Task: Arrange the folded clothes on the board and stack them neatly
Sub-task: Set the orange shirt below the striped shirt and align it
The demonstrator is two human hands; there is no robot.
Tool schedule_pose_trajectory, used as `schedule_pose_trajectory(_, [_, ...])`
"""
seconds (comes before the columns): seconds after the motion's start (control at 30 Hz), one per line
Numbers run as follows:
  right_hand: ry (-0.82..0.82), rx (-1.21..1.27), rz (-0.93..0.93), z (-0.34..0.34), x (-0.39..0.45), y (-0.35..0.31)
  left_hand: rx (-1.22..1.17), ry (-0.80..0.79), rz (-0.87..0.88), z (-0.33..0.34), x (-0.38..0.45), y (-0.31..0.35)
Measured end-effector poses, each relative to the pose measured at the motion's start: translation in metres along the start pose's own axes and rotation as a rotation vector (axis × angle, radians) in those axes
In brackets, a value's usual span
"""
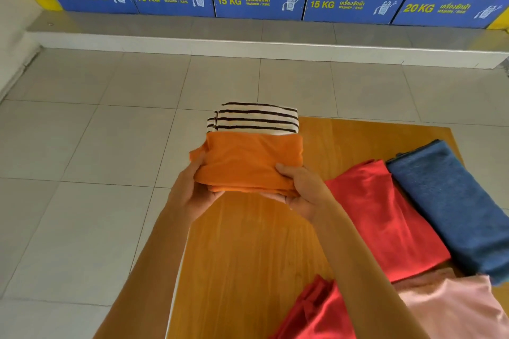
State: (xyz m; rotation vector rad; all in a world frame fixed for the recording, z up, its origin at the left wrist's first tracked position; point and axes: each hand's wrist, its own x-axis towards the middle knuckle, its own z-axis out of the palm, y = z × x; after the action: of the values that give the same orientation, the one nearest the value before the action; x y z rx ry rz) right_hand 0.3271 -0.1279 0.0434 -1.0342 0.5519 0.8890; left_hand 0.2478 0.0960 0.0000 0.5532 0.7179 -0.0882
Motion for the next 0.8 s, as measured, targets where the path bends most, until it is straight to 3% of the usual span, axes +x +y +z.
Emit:
schedule_pose_trajectory(0.1, [0.088,-0.06,0.052,-0.035,-0.004,0.033,0.151,0.194,0.016,-0.037,-0.014,-0.016])
schedule_pose_trajectory(0.3, [0.104,-0.179,0.117,-0.066,-0.003,0.081,0.471,0.399,0.05,-0.067,-0.04,-0.046])
schedule_pose_trajectory(0.67, [0.249,-0.471,-0.115,-0.054,0.0,0.087,0.653,0.513,0.114,-0.054,-0.047,-0.046])
schedule_pose_trajectory(0.8, [0.323,-0.65,-0.187,-0.06,-0.022,0.095,1.007,0.59,0.252,-0.049,-0.059,-0.051])
